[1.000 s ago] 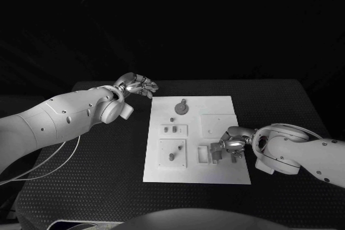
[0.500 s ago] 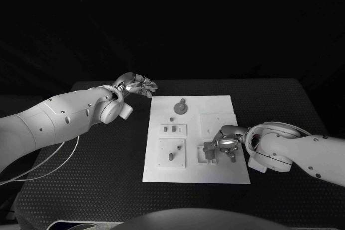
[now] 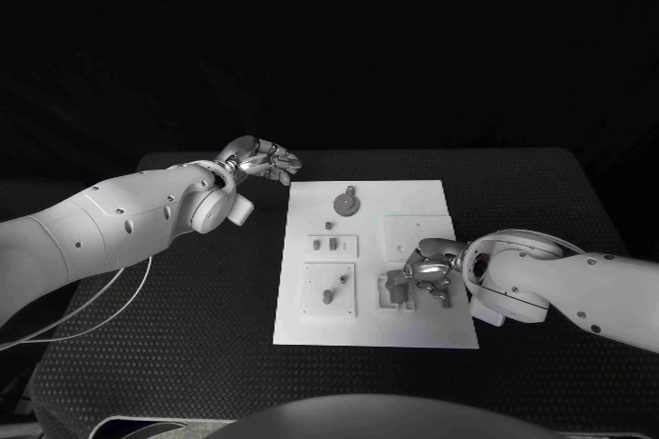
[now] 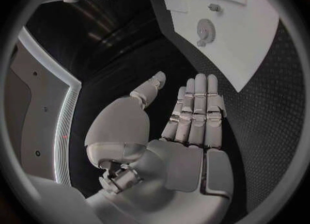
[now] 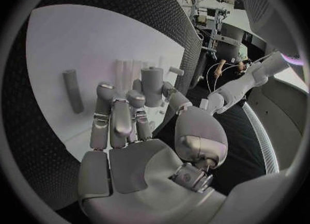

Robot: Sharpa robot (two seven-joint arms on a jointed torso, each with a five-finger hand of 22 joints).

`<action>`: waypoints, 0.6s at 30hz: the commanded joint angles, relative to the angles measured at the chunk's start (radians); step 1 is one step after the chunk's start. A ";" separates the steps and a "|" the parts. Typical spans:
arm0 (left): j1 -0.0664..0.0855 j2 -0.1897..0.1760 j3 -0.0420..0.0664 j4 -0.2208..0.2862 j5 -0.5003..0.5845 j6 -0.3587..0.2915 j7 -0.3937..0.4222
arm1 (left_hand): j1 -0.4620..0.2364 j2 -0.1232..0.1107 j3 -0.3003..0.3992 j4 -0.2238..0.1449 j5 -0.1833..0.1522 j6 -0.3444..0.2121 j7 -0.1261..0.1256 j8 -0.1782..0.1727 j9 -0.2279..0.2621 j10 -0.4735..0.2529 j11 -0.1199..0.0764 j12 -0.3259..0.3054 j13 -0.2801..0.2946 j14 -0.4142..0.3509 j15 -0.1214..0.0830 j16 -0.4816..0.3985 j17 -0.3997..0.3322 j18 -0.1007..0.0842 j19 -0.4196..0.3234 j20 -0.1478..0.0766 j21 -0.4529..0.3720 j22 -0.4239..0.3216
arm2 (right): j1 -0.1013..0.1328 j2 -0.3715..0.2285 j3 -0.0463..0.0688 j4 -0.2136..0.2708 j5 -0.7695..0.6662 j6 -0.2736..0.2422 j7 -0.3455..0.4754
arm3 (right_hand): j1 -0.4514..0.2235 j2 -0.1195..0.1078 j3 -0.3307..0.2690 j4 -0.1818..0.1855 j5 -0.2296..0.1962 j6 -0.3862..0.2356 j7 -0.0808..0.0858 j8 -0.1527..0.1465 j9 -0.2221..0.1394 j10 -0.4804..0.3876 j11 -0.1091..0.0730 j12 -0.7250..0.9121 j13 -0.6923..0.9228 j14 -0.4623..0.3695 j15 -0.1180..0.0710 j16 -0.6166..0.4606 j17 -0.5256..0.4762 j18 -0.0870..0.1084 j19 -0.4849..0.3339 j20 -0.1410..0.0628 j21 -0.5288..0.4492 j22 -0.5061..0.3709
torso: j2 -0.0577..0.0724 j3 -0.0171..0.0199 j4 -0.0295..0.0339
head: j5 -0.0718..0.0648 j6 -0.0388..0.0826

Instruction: Assemble the parts on the task board

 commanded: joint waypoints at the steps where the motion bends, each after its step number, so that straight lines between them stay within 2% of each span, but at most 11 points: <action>1: 0.001 0.002 0.001 0.003 0.006 0.010 0.009 | -0.007 -0.002 -0.007 0.001 0.000 0.001 0.006 0.003 0.001 0.000 -0.002 0.003 0.001 0.004 0.001 -0.005 0.001 0.006 -0.001 0.001 0.003 -0.001 | -0.001 0.007 0.000 -0.004 -0.018 0.001 -0.020 | -0.001 0.009 0.005 -0.002 0.004 0.006 0.003 0.006 0.004 0.001 -0.001 -0.002 -0.001 -0.004 -0.001 -0.005 0.001 0.012 0.001 0.006 -0.003 0.019 | 0.000 0.0006 -0.0001 | 0.003 -0.003; 4: 0.001 0.000 0.001 0.004 0.006 0.010 0.009 | -0.007 -0.001 -0.007 0.001 0.000 0.001 0.006 0.003 0.001 0.000 -0.002 0.003 0.001 0.004 0.001 -0.005 0.001 0.006 -0.001 0.001 0.003 -0.001 | -0.001 0.010 -0.001 -0.007 -0.017 0.010 -0.020 | -0.001 0.009 0.005 -0.002 0.004 0.006 0.003 0.006 0.004 0.001 -0.001 -0.002 -0.001 -0.004 -0.001 -0.005 0.001 0.012 0.001 0.006 -0.003 0.019 | 0.000 0.0009 0.0004 | 0.003 -0.004; 7: 0.001 -0.001 0.001 0.004 0.006 0.010 0.008 | -0.007 -0.001 -0.007 0.001 0.000 0.001 0.006 0.003 0.001 -0.001 -0.002 0.003 0.001 0.004 0.001 -0.005 0.001 0.006 -0.001 0.001 0.003 -0.001 | -0.001 0.014 -0.001 -0.006 -0.019 0.020 -0.022 | -0.014 -0.002 0.003 0.008 0.005 0.007 0.003 0.005 0.003 0.001 -0.001 -0.003 -0.002 -0.003 -0.001 -0.005 0.002 0.012 0.002 0.006 -0.004 0.019 | -0.001 0.0007 -0.0003 | 0.005 -0.006; 11: 0.001 -0.002 0.001 0.005 0.006 0.010 0.008 | -0.008 -0.001 -0.007 0.001 0.000 0.001 0.006 0.003 0.001 -0.001 -0.002 0.003 0.001 0.004 0.001 -0.005 0.002 0.006 -0.001 0.001 0.003 -0.002 | -0.002 0.016 -0.001 -0.004 -0.014 0.016 -0.025 | -0.017 -0.004 0.005 0.012 0.005 0.008 0.003 0.004 0.003 0.001 -0.001 -0.003 -0.002 -0.004 -0.001 -0.005 0.001 0.012 0.002 0.006 -0.004 0.019 | 0.000 0.0003 -0.0005 | 0.006 -0.006; 18: 0.001 -0.004 0.001 0.006 0.006 0.010 0.008 | -0.008 -0.001 -0.007 0.001 0.000 0.001 0.006 0.003 0.001 -0.001 -0.002 0.003 0.001 0.004 0.001 -0.006 0.002 0.006 -0.001 0.001 0.003 -0.002 | -0.002 0.019 -0.001 -0.005 -0.013 0.038 -0.031 | -0.021 -0.006 0.007 0.016 0.005 0.008 0.003 0.003 0.003 0.001 -0.001 -0.002 -0.003 -0.004 -0.001 -0.005 0.002 0.012 0.002 0.006 -0.005 0.019 | 0.000 0.0005 -0.0004 | 0.008 -0.009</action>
